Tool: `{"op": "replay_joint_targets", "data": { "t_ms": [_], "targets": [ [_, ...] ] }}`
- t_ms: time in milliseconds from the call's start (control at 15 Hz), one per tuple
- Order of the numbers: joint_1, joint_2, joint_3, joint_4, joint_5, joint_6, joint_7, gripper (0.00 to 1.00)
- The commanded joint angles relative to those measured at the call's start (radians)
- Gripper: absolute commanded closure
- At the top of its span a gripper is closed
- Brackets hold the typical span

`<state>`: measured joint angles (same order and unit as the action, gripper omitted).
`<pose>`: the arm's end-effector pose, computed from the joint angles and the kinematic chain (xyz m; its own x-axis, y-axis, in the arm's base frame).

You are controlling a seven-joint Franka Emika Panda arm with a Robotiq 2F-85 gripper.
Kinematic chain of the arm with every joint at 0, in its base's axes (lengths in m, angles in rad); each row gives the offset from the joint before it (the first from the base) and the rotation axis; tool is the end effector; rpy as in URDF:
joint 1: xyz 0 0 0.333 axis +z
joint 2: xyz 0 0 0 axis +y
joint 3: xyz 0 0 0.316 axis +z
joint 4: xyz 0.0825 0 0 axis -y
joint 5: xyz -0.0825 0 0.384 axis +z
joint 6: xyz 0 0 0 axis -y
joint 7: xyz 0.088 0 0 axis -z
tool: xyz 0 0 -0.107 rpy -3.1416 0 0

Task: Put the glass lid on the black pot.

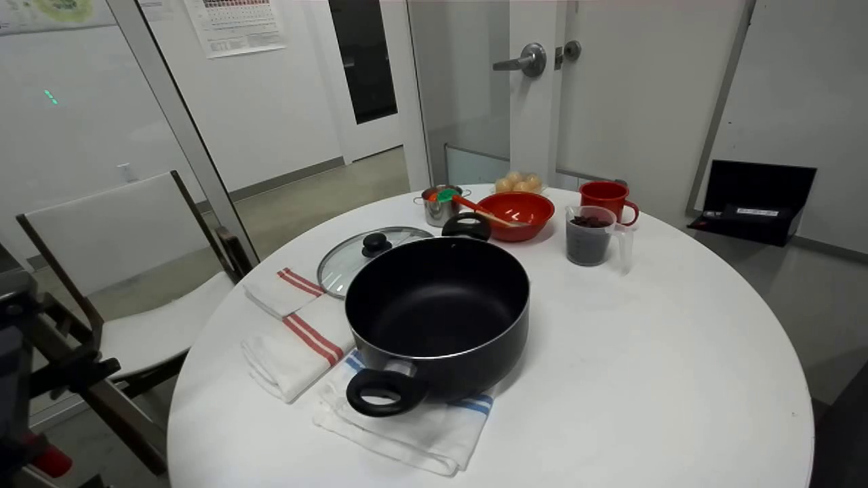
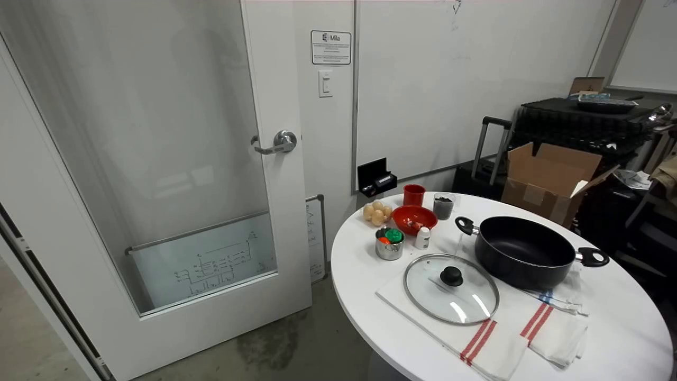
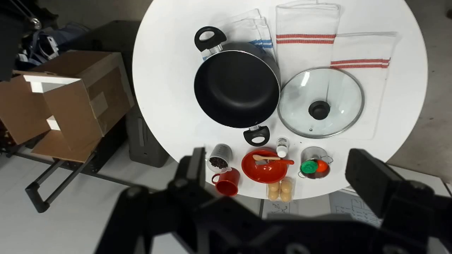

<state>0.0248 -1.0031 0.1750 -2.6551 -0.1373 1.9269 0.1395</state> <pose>0.2781 0.0550 0.5423 0.9553 0.0657 0.2881 -0.0064 -0.9701 0.2426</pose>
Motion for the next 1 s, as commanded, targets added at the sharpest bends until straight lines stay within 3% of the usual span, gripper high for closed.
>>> {"op": "replay_joint_targets", "data": {
  "t_ms": [0,333,933],
  "targets": [
    [0.006,0.002,-0.004,0.003,-0.005,-0.003,0.004,0.0],
    [0.015,0.125,-0.021,0.008,0.005,0.088,-0.025,0.0],
    [0.068,0.552,-0.058,0.089,0.027,0.306,-0.137,0.0]
  ]
}}
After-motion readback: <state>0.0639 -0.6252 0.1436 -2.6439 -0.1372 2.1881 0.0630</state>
